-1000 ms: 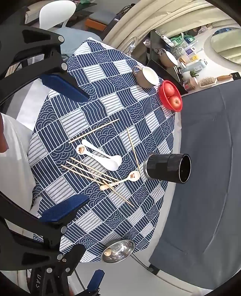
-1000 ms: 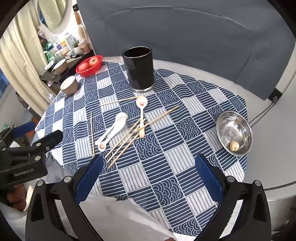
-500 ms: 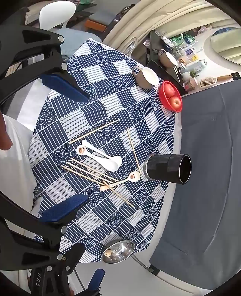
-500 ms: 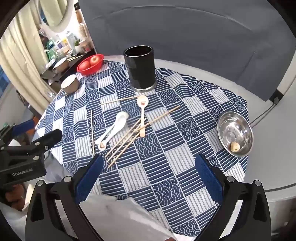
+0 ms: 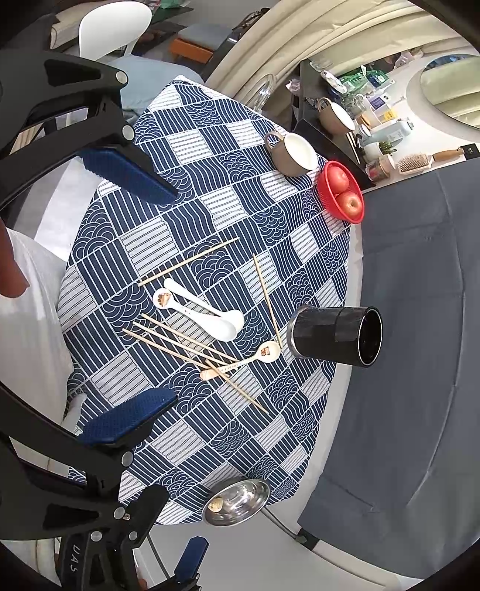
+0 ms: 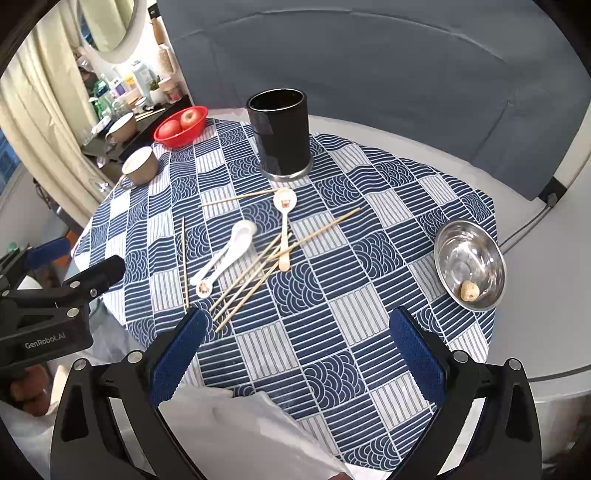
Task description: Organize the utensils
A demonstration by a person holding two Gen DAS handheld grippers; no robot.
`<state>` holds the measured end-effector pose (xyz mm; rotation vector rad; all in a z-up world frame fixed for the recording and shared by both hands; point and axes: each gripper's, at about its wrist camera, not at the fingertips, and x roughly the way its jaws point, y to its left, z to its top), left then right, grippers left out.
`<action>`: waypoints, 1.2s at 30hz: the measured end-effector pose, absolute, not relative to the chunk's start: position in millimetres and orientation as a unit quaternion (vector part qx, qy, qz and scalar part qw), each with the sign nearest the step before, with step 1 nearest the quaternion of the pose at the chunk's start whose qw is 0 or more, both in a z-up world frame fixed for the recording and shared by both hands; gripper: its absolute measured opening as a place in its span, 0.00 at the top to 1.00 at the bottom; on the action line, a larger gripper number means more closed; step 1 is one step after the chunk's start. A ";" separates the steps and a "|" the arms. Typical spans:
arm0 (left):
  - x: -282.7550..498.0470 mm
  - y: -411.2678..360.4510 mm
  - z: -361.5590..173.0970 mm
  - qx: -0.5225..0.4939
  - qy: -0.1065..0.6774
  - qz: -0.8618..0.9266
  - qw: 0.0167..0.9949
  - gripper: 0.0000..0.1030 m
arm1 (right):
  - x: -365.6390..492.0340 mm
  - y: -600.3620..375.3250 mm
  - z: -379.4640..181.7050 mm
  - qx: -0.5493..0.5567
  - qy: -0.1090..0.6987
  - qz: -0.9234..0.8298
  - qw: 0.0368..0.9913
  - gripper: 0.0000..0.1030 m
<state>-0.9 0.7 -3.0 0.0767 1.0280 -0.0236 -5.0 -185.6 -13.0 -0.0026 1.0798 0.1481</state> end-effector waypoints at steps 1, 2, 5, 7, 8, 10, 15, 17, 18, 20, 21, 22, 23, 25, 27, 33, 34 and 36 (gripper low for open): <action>-0.9 0.6 -2.2 0.037 0.491 -0.011 0.871 0.06 | -5.0 -186.0 -13.2 -0.001 0.514 0.071 0.855 0.07; -0.7 0.7 -1.5 0.038 0.490 -0.011 0.871 0.06 | -4.9 -185.9 -13.4 -0.001 0.514 0.071 0.855 0.07; 0.4 0.3 -1.5 0.037 0.490 -0.009 0.871 0.06 | -5.3 -185.6 -13.5 -0.002 0.514 0.071 0.855 0.07; -0.2 0.9 -1.5 0.037 0.491 -0.009 0.870 0.06 | -4.6 -185.9 -13.7 -0.002 0.514 0.071 0.855 0.07; -0.4 1.1 -1.5 0.036 0.491 -0.011 0.870 0.06 | -4.9 -185.7 -13.6 -0.003 0.515 0.072 0.854 0.07; 0.4 0.7 -3.1 0.034 0.494 -0.013 0.869 0.06 | -4.8 -185.1 -14.1 -0.004 0.515 0.073 0.854 0.07; -0.1 1.8 -4.8 0.029 0.498 -0.012 0.867 0.06 | -3.6 -184.7 -16.9 -0.004 0.520 0.073 0.851 0.07; 0.0 2.3 -5.6 0.025 0.501 -0.013 0.865 0.06 | -2.8 -184.5 -19.2 -0.001 0.525 0.075 0.848 0.07; 0.1 3.3 -6.2 0.021 0.504 -0.014 0.863 0.06 | -2.8 -184.7 -20.0 -0.001 0.526 0.075 0.847 0.07; 0.1 5.0 -7.2 0.016 0.506 -0.012 0.862 0.06 | -2.7 -185.3 -20.9 -0.001 0.527 0.074 0.846 0.07; -0.6 5.9 -7.7 0.016 0.506 -0.011 0.862 0.06 | -1.8 -185.7 -21.0 -0.001 0.528 0.074 0.846 0.07; -0.2 7.3 -8.5 0.013 0.508 -0.010 0.861 0.06 | -1.4 -186.1 -21.5 -0.001 0.529 0.073 0.845 0.07; 0.1 8.4 -9.0 0.010 0.509 -0.009 0.861 0.06 | -1.0 -186.1 -22.7 0.000 0.531 0.074 0.844 0.07; 1.2 11.9 -9.7 0.002 0.512 -0.007 0.859 0.06 | -0.7 -186.1 -24.8 -0.002 0.534 0.070 0.843 0.07; 3.1 17.3 -10.5 -0.010 0.516 -0.002 0.857 0.06 | 0.2 -185.0 -27.4 -0.007 0.538 0.068 0.840 0.07; 11.6 32.3 -13.7 -0.026 0.526 0.019 0.850 0.06 | 6.8 -186.2 -35.6 0.000 0.555 0.069 0.829 0.07; 12.6 33.9 -14.4 -0.028 0.528 0.021 0.849 0.06 | 8.1 -186.5 -36.3 0.000 0.558 0.068 0.827 0.07; 15.1 37.7 -16.3 -0.027 0.532 0.027 0.846 0.06 | 11.2 -187.3 -37.5 0.001 0.563 0.065 0.824 0.07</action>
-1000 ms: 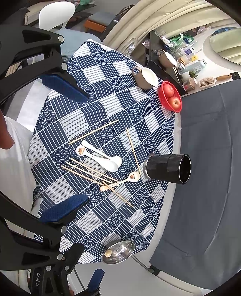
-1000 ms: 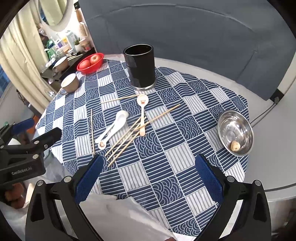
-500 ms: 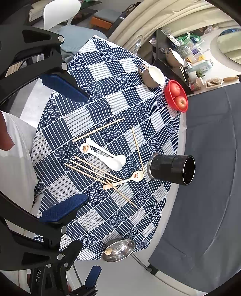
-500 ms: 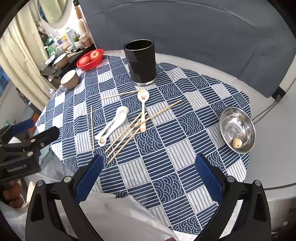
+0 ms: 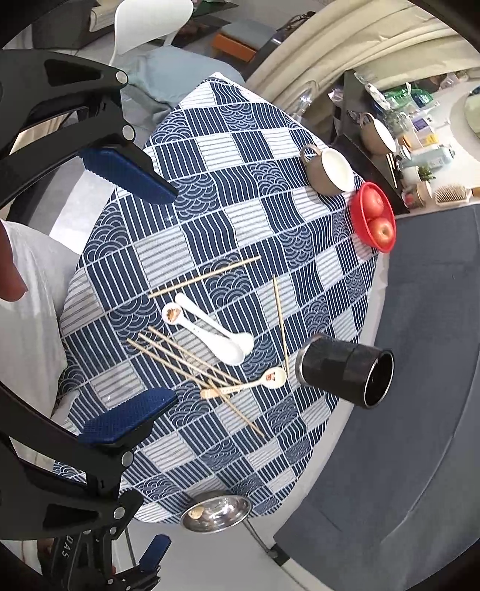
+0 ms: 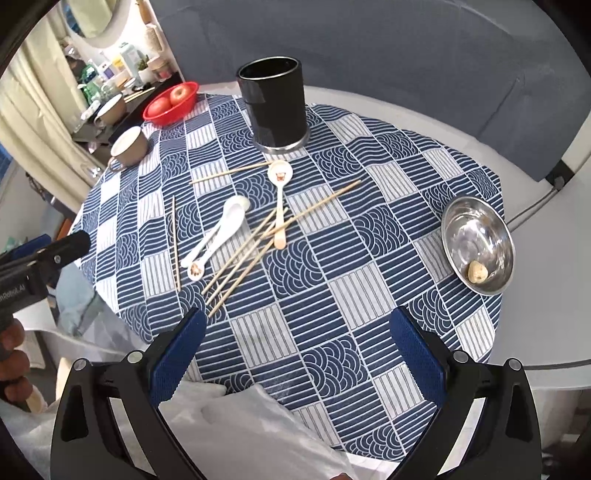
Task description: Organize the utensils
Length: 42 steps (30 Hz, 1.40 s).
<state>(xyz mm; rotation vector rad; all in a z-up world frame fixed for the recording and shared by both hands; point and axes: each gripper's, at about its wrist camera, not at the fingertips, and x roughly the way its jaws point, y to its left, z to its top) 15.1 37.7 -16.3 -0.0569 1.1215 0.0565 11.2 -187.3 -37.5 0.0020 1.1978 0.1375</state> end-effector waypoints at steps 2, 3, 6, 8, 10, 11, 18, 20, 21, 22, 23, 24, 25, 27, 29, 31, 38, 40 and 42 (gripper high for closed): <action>18.9 40.3 -17.1 -0.030 0.535 0.026 0.844 0.06 | 13.7 -189.3 -38.7 0.004 0.567 0.059 0.821 0.07; 21.4 42.5 -17.3 -0.031 0.537 0.028 0.842 0.06 | 15.2 -190.6 -39.3 0.007 0.569 0.056 0.820 0.07; 28.7 46.4 -19.3 -0.026 0.541 0.034 0.840 0.06 | 21.1 -196.2 -42.2 0.022 0.576 0.048 0.816 0.07; 33.9 48.5 -21.6 -0.024 0.545 0.034 0.838 0.06 | 25.9 -199.4 -45.1 0.030 0.580 0.041 0.813 0.07; 39.1 50.5 -23.7 -0.022 0.547 0.034 0.836 0.06 | 30.3 -201.5 -48.4 0.033 0.583 0.032 0.811 0.08; 42.5 51.9 -24.8 -0.021 0.549 0.033 0.835 0.06 | 32.2 -202.6 -50.0 0.033 0.584 0.028 0.811 0.08; 65.6 58.1 -33.5 -0.016 0.568 0.023 0.823 0.06 | 52.5 -208.3 -70.8 0.029 0.591 -0.017 0.806 0.08; 72.3 57.5 -36.4 -0.011 0.573 0.018 0.819 0.06 | 56.3 -210.7 -76.2 0.035 0.597 -0.024 0.801 0.08; 75.0 57.7 -38.1 -0.009 0.574 0.016 0.818 0.06 | 59.5 -212.7 -79.7 0.040 0.601 -0.031 0.798 0.08; 79.0 58.0 -41.4 -0.006 0.578 0.013 0.816 0.06 | 60.9 -213.5 -81.5 0.042 0.603 -0.035 0.796 0.08; 82.7 58.8 -44.7 -0.004 0.581 0.012 0.814 0.06 | 63.0 -214.2 -83.7 0.042 0.606 -0.040 0.793 0.08; 85.6 59.3 -48.1 -0.002 0.585 0.012 0.811 0.06 | 65.6 -214.9 -86.4 0.042 0.609 -0.047 0.790 0.08; 90.4 60.2 -53.3 0.001 0.592 0.010 0.806 0.06 | 68.4 -215.3 -89.0 0.043 0.612 -0.051 0.788 0.08; 96.8 61.7 -59.3 0.006 0.599 0.006 0.801 0.06 | 74.5 -215.4 -94.0 0.045 0.620 -0.060 0.781 0.08; 104.7 62.8 -67.2 0.007 0.607 0.001 0.794 0.06 | 81.0 -215.1 -97.7 0.049 0.626 -0.065 0.775 0.08; 112.3 64.6 -76.0 0.005 0.616 -0.004 0.788 0.06 | 86.9 -214.2 -99.8 0.052 0.629 -0.068 0.773 0.08; 133.3 68.7 -102.7 0.010 0.640 -0.011 0.768 0.06 | 113.6 -208.2 -112.1 0.052 0.642 -0.076 0.761 0.08; 137.9 71.1 -111.3 0.001 0.651 -0.011 0.759 0.06 | 124.0 -205.8 -119.1 0.055 0.647 -0.074 0.757 0.08; 141.2 71.9 -120.2 -0.004 0.662 -0.015 0.749 0.06 | 133.0 -204.5 -125.5 0.054 0.652 -0.074 0.752 0.08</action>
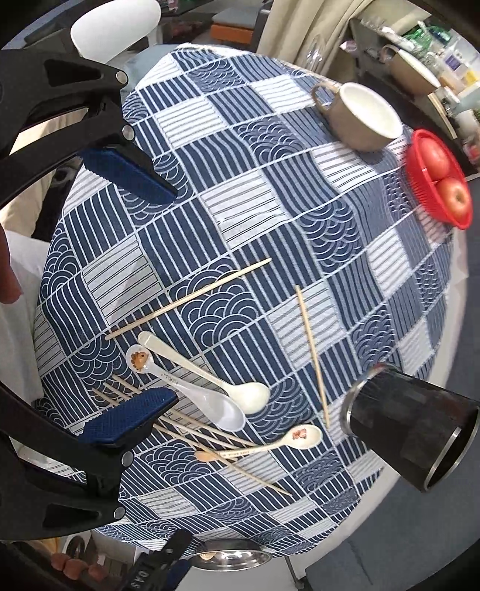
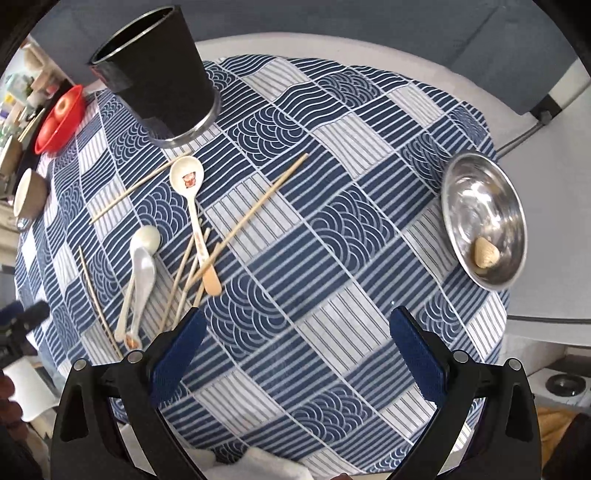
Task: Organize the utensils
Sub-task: 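Lower the left tool toward one chopstick while the right tool approaches another chopstick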
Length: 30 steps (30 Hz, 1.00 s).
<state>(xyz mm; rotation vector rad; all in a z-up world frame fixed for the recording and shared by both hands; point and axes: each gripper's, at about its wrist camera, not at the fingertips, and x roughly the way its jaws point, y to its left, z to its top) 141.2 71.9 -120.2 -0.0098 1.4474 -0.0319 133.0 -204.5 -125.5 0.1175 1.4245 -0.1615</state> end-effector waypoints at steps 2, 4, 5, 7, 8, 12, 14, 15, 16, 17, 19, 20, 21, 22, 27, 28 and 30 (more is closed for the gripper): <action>143.1 72.0 -128.1 -0.009 0.669 -0.017 0.743 0.06 | 142.3 -202.9 -132.3 0.054 0.658 -0.072 0.747 0.08; 145.5 72.2 -137.0 -0.008 0.676 -0.019 0.737 0.06 | 149.9 -200.9 -137.3 0.054 0.662 -0.070 0.744 0.08; 146.7 71.7 -140.6 -0.003 0.678 -0.018 0.735 0.06 | 154.3 -199.8 -139.8 0.054 0.663 -0.069 0.743 0.08; 148.6 71.6 -149.9 0.008 0.681 -0.012 0.732 0.06 | 162.0 -197.5 -145.0 0.054 0.664 -0.069 0.743 0.08; 149.6 72.5 -155.3 0.008 0.684 -0.009 0.729 0.06 | 165.1 -197.1 -147.3 0.054 0.664 -0.069 0.742 0.08; 153.2 71.9 -168.9 0.013 0.689 -0.001 0.725 0.06 | 179.1 -196.4 -160.2 0.058 0.669 -0.070 0.737 0.08; 154.9 70.4 -173.4 0.019 0.687 0.000 0.726 0.06 | 184.0 -197.8 -168.4 0.056 0.672 -0.071 0.735 0.08; 155.9 70.5 -175.2 0.016 0.688 0.001 0.726 0.06 | 185.5 -198.5 -172.7 0.054 0.673 -0.073 0.734 0.08; 157.1 71.3 -178.0 0.012 0.689 0.004 0.725 0.06 | 186.8 -199.8 -177.4 0.053 0.676 -0.078 0.731 0.08; 157.6 71.8 -180.2 0.009 0.689 0.008 0.725 0.06 | 188.0 -200.8 -180.4 0.057 0.676 -0.080 0.730 0.08; 158.2 71.2 -186.5 0.010 0.690 0.011 0.723 0.06 | 190.6 -204.1 -187.9 0.069 0.677 -0.079 0.728 0.08; 159.0 71.1 -188.5 0.012 0.691 0.012 0.723 0.06 | 191.6 -205.0 -190.0 0.071 0.676 -0.078 0.729 0.08; 158.8 70.4 -192.0 0.015 0.691 0.012 0.722 0.06 | 193.2 -205.9 -192.9 0.073 0.676 -0.079 0.729 0.08; 158.9 70.1 -193.9 0.017 0.691 0.013 0.722 0.06 | 194.7 -206.4 -195.1 0.075 0.676 -0.080 0.729 0.08; 168.3 67.2 -213.9 0.033 0.687 0.023 0.726 0.06 | 205.5 -206.2 -205.2 0.093 0.674 -0.071 0.730 0.08; 168.8 67.7 -218.7 0.030 0.688 0.024 0.725 0.06 | 207.9 -206.0 -207.9 0.097 0.674 -0.070 0.729 0.08; 170.2 69.8 -229.8 0.022 0.694 0.031 0.719 0.06 | 213.6 -206.7 -217.2 0.101 0.678 -0.075 0.724 0.08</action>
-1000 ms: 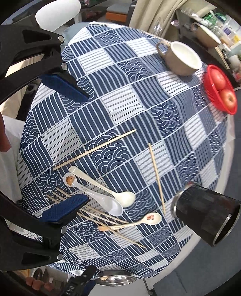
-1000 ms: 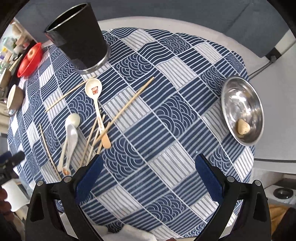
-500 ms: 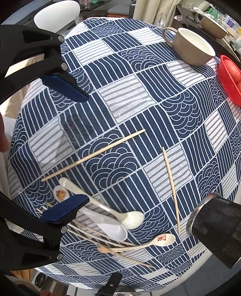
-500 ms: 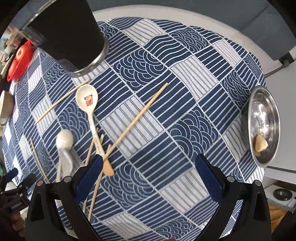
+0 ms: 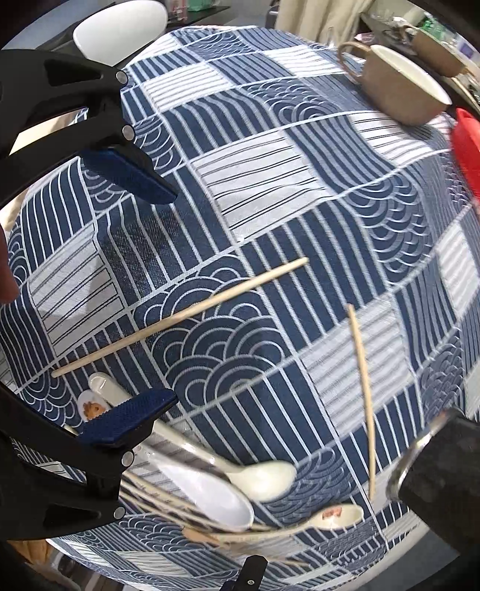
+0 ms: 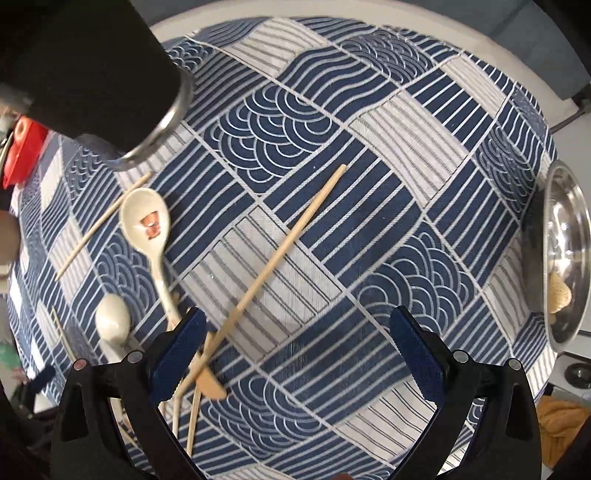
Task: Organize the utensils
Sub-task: 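Lower the left tool toward one chopstick while the right tool approaches another chopstick, then close the left tool on a chopstick while the right tool closes on another chopstick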
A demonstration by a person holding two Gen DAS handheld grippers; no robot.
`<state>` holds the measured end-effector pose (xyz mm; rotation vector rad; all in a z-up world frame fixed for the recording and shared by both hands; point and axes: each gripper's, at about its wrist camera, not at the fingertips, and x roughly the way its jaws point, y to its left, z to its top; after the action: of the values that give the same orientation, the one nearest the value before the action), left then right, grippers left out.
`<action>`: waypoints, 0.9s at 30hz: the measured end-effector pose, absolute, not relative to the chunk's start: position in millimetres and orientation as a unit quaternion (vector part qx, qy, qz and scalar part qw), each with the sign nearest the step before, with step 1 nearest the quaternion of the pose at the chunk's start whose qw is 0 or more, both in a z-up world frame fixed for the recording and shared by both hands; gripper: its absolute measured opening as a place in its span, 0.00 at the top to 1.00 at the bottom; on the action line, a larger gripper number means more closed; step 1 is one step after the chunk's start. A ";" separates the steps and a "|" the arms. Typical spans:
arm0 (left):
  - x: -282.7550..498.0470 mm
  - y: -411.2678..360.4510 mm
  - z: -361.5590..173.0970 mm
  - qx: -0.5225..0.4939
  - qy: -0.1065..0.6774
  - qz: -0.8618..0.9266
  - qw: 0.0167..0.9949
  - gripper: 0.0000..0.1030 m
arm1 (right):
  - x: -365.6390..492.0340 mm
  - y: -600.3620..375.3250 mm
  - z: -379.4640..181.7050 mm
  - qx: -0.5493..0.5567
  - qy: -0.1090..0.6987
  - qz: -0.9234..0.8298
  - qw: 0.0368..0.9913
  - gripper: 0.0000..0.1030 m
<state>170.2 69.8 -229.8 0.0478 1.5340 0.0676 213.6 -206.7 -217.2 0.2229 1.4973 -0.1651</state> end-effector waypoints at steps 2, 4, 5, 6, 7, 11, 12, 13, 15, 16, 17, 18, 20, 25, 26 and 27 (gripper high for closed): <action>168.0 74.5 -239.9 0.012 0.695 0.032 0.719 0.04 | 217.6 -208.4 -227.7 0.103 0.686 -0.085 0.716 0.08; 168.3 85.9 -247.7 -0.019 0.700 0.026 0.714 0.04 | 221.4 -209.8 -232.4 0.091 0.682 -0.097 0.719 0.06; 169.1 90.3 -250.1 -0.031 0.702 0.027 0.711 0.04 | 222.6 -210.5 -233.6 0.091 0.681 -0.097 0.720 0.06; 169.6 92.0 -252.0 -0.031 0.701 0.028 0.712 0.04 | 223.4 -210.3 -234.3 0.092 0.679 -0.097 0.721 0.06; 169.5 91.4 -253.7 -0.028 0.700 0.027 0.713 0.04 | 223.6 -210.0 -234.7 0.092 0.677 -0.097 0.723 0.06; 168.7 93.7 -255.1 -0.031 0.695 0.029 0.717 0.04 | 217.7 -209.3 -236.2 0.090 0.670 -0.097 0.730 0.06; 168.5 94.3 -256.4 -0.031 0.691 0.029 0.721 0.04 | 218.7 -208.9 -236.9 0.089 0.670 -0.096 0.730 0.06; 166.9 94.9 -253.4 -0.032 0.688 0.030 0.724 0.04 | 218.3 -208.9 -237.9 0.090 0.671 -0.096 0.730 0.06; 163.6 96.9 -253.5 -0.028 0.678 0.029 0.734 0.04 | 201.4 -206.1 -237.9 0.089 0.668 -0.097 0.733 0.06; 158.5 98.8 -256.2 -0.028 0.677 0.028 0.735 0.04 | 199.7 -205.4 -237.7 0.087 0.669 -0.095 0.732 0.06; 158.3 100.6 -256.8 -0.028 0.677 0.028 0.735 0.04 | 193.8 -207.0 -231.6 0.084 0.671 -0.091 0.731 0.06; 157.5 104.1 -256.6 -0.030 0.676 0.029 0.735 0.04 | 194.3 -206.3 -232.1 0.078 0.675 -0.084 0.729 0.06; 157.7 106.4 -259.5 -0.031 0.677 0.029 0.735 0.04 | 195.0 -204.0 -232.8 0.068 0.683 -0.072 0.724 0.06; 148.2 103.3 -234.4 -0.027 0.672 0.028 0.739 0.09 | 184.3 -202.0 -227.0 0.040 0.679 -0.045 0.732 0.22; 146.6 103.3 -231.0 -0.028 0.672 0.029 0.740 0.13 | 176.9 -200.4 -224.9 0.039 0.677 -0.045 0.734 0.29; 145.6 100.6 -224.6 -0.029 0.671 0.031 0.740 0.21 | 172.6 -204.1 -220.0 0.040 0.675 -0.045 0.736 0.46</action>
<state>145.6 100.6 -224.6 -0.0635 1.4720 0.0673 172.6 -204.1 -220.0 0.0888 1.4823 -0.0987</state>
